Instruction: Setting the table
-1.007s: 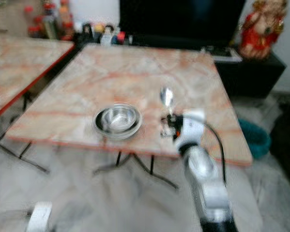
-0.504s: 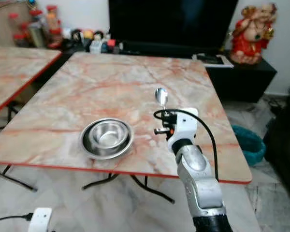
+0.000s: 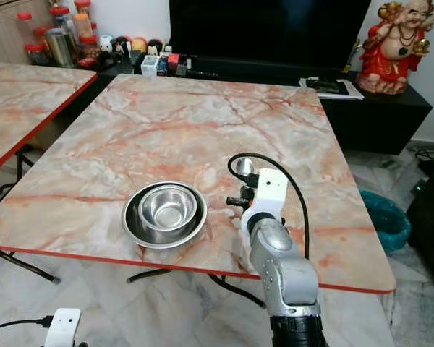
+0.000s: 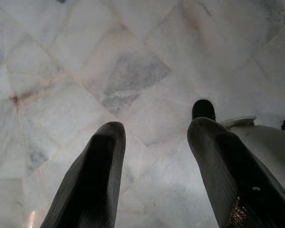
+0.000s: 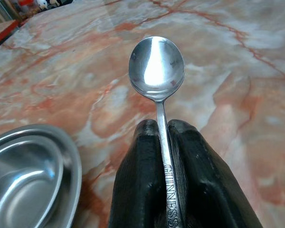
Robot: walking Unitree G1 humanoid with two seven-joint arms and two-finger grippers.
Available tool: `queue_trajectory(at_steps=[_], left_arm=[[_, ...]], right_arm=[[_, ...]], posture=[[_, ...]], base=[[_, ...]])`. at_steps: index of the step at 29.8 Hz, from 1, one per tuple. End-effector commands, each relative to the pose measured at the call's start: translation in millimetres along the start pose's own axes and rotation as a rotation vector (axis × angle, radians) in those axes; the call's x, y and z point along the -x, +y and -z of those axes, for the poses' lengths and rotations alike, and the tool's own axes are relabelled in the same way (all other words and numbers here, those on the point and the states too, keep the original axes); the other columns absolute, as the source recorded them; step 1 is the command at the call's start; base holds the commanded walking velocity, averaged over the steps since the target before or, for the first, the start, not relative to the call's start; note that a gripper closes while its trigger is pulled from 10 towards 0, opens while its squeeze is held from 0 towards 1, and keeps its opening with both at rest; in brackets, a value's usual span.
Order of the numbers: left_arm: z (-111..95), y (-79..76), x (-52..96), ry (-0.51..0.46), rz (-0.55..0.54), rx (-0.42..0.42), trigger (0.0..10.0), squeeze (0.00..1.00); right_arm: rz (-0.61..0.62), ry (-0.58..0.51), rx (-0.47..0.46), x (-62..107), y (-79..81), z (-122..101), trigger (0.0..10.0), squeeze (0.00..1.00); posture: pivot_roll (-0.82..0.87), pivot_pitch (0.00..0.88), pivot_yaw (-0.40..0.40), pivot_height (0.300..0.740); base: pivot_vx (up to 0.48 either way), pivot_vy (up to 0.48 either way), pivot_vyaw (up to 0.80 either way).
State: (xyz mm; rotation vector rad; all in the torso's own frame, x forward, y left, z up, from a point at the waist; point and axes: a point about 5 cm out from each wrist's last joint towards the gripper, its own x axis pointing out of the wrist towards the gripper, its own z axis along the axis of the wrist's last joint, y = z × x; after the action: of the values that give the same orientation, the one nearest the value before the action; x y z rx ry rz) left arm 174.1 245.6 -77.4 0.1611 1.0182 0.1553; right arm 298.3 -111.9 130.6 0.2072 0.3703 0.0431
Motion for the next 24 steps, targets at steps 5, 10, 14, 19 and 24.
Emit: queue_trajectory(at_steps=[5, 10, 14, 19, 24], left_arm=[[2.3, -2.5, 0.0, 0.017, 0.007, -0.023, 10.0, 0.00], [2.5, -3.0, 0.0, 0.017, 0.008, -0.028, 10.0, 0.00], [2.5, -3.1, 0.0, 0.018, 0.008, -0.029, 10.0, 0.00], [2.1, -2.6, -0.1, 0.021, 0.007, -0.033, 10.0, 0.00], [1.6, -2.0, -0.2, 0.022, 0.003, -0.034, 10.0, 0.00]], right_arm=[[0.043, 0.029, -0.035, 3.0, 1.8, -2.0, 10.0, 0.00], [0.037, 0.095, -0.029, 2.1, 7.4, 9.6, 10.0, 0.00], [0.028, 0.115, -0.036, -0.4, 11.4, 14.0, 10.0, 0.00], [0.034, 0.143, -0.030, -4.7, 13.4, 18.5, 10.0, 0.00], [0.113, 0.161, -0.043, -12.7, 9.5, 25.9, 10.0, 0.00]], posture=[[-0.03, 0.003, -0.034, 0.740], [-0.03, 0.000, -0.035, 0.740], [-0.02, 0.000, -0.036, 0.740], [-0.02, 0.008, -0.030, 0.740], [-0.02, 0.016, -0.025, 0.740]], base=[[0.000, 0.000, 0.00], [0.000, 0.000, 0.00], [0.000, 0.000, 0.00], [0.000, 0.000, 0.00], [0.000, 0.000, 0.00]])
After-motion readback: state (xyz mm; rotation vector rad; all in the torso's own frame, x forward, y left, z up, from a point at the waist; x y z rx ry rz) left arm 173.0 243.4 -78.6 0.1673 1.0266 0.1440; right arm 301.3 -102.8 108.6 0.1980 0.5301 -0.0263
